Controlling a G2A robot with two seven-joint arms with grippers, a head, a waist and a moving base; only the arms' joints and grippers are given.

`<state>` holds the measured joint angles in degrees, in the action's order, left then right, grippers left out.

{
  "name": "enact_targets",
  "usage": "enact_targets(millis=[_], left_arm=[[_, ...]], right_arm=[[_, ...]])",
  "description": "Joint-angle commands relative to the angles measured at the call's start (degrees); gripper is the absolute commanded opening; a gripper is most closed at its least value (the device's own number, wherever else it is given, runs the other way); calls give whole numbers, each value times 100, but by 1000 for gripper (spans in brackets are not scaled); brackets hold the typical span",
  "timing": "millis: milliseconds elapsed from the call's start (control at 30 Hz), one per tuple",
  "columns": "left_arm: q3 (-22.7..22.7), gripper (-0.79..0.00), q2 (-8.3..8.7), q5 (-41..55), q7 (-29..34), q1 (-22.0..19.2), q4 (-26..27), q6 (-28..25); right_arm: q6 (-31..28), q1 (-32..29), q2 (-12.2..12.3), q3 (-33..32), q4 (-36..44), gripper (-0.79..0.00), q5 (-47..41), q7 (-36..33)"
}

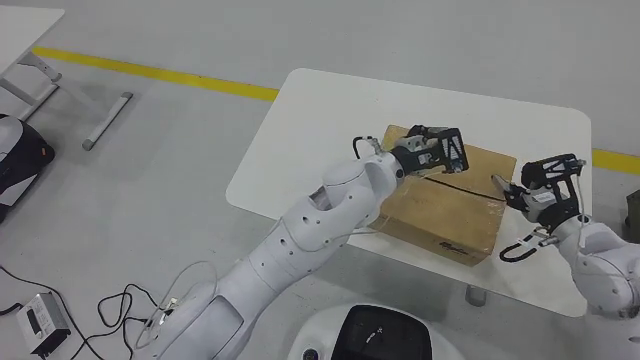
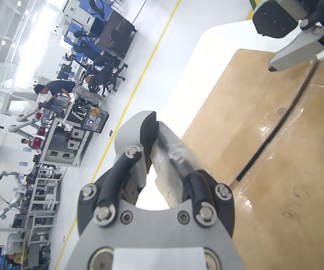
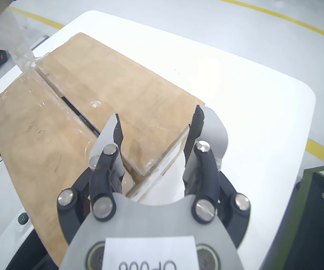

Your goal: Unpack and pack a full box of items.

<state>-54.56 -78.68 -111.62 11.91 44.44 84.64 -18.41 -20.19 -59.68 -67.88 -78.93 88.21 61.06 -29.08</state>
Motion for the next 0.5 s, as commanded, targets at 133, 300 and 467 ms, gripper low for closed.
enact_targets(millis=[133,300,467], left_arm=[[283,-403,-93,29,-9,-111,-83,-68],[577,-406,-199,73,25,-204,-251,-75],[868,-406,-313,66,30,-332,-382,-85]], right_arm=[[71,-292,77,-407,260,-292,46,46],[142,-558,136,-784,379,-280,-6,103],[145,-775,182,-1061,468,-277,-68,164]])
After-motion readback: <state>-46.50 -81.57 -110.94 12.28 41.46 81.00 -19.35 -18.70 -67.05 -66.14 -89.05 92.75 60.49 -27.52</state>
